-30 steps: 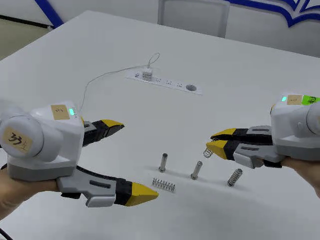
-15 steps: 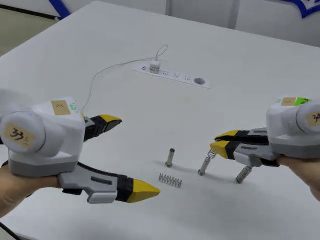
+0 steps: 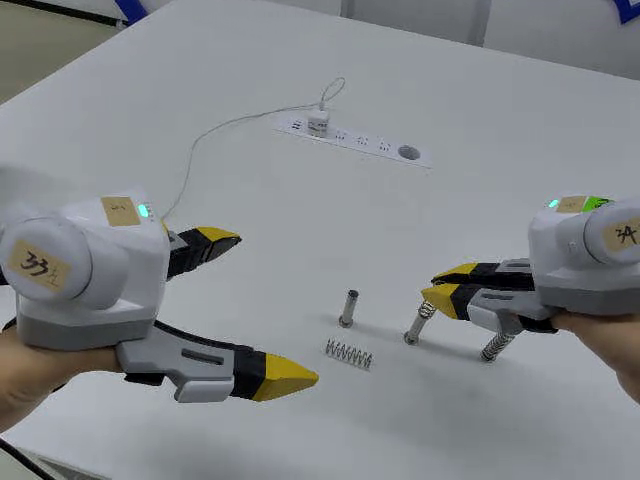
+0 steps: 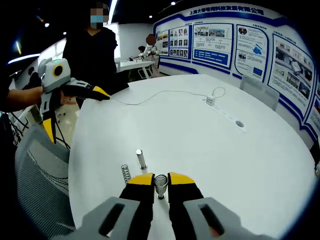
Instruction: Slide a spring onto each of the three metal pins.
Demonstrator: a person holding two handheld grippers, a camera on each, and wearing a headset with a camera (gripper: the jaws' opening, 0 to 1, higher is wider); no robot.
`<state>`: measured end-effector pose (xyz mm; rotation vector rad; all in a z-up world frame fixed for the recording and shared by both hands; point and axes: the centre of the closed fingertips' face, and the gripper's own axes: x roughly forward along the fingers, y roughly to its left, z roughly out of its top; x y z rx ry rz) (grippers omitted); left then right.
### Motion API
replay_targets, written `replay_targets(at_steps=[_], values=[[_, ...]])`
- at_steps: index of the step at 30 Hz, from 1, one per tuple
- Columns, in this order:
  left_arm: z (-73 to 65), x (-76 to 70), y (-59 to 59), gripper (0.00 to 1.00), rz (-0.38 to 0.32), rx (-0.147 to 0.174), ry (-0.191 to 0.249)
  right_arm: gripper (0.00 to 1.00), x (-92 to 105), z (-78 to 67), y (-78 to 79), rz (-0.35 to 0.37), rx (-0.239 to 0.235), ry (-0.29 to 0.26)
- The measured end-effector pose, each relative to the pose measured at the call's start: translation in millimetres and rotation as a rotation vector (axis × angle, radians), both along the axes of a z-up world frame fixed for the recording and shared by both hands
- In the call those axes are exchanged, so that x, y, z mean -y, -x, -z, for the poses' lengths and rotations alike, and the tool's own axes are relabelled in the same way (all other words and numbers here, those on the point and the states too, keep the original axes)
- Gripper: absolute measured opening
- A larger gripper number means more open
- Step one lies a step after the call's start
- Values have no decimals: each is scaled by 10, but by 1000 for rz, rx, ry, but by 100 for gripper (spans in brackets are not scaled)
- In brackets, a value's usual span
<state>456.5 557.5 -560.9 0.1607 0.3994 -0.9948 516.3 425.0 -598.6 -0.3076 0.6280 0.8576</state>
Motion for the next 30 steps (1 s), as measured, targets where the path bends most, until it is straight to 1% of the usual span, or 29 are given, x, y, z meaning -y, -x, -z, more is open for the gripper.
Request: replay_targets(at_steps=[5, 8, 11, 13, 18, 24, 30], values=[[2, 0, -11, 100, -2, -2, 1, 11, -5, 63, -8, -1, 0, 10], [-3, 3, -11, 100, -1, -2, 2, 11, 7, 145, -25, 6, -9, 13], [4, -11, -6, 100, -1, -4, -4, 11, 0, 243, -31, 6, -20, 31], [9, -22, -1, 100, -1, -5, -8, 11, -12, 279, -30, 5, -23, 36], [27, -43, 7, 100, -5, -10, -13, 11, -20, 331, -30, 10, -32, 40], [41, -30, 15, 100, -2, -14, -16, 11, -6, 377, -14, 14, -39, 51], [34, -11, 14, 100, 7, -14, -16, 11, -12, 430, -18, 10, -35, 71]])
